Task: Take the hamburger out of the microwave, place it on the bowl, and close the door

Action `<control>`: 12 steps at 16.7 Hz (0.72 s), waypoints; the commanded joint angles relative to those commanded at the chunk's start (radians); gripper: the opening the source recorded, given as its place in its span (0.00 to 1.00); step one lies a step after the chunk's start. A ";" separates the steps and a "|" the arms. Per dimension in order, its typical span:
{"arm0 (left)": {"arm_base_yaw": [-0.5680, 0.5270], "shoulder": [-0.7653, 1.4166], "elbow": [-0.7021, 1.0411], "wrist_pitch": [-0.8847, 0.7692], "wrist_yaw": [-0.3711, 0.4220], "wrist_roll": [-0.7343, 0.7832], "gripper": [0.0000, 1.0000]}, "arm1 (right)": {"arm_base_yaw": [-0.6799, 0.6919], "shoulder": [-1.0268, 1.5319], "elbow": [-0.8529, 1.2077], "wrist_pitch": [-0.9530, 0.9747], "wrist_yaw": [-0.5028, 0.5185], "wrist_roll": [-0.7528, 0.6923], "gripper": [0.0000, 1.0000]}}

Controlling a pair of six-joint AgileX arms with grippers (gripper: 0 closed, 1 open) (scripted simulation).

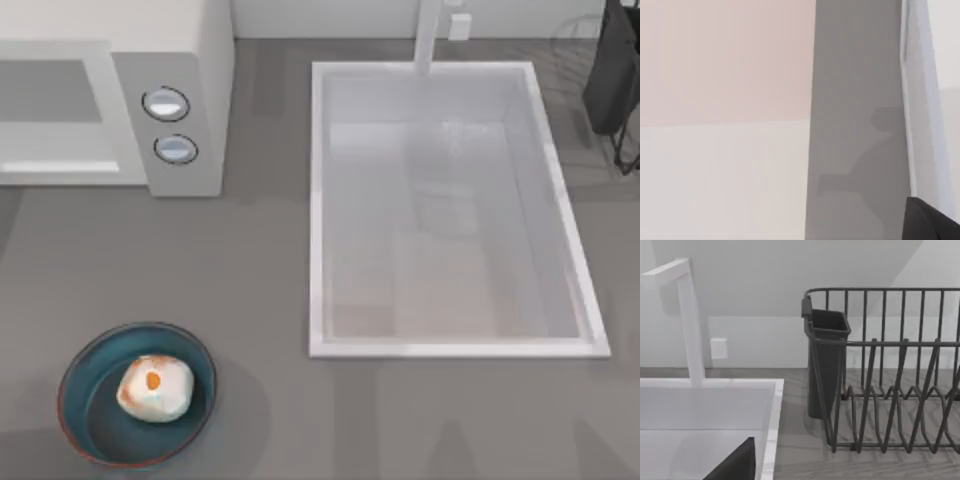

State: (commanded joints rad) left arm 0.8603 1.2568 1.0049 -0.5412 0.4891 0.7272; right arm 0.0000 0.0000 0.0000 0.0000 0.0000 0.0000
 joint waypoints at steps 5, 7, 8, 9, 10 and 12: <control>0.161 0.378 0.286 -0.161 0.133 0.150 0.00 | 0.000 0.000 0.000 0.000 0.000 0.000 1.00; 0.184 0.460 0.354 -0.201 0.165 0.182 0.00 | 0.000 0.000 0.000 0.000 0.000 0.000 1.00; 0.189 0.486 0.376 -0.214 0.175 0.191 0.00 | 0.000 0.000 0.000 0.000 0.000 0.000 1.00; 0.191 0.501 0.389 -0.222 0.182 0.197 0.00 | 0.000 0.000 0.000 0.000 0.000 0.000 1.00; 0.192 0.507 0.394 -0.226 0.184 0.199 0.00 | 0.000 0.000 0.000 0.000 0.000 0.000 1.00; 0.192 0.507 0.394 -0.226 0.184 0.199 0.00 | 0.000 0.000 0.000 0.000 0.000 0.000 1.00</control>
State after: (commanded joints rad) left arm 1.0521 1.7642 1.3989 -0.7668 0.6731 0.9265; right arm 0.0000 0.0000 0.0000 0.0000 0.0000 0.0000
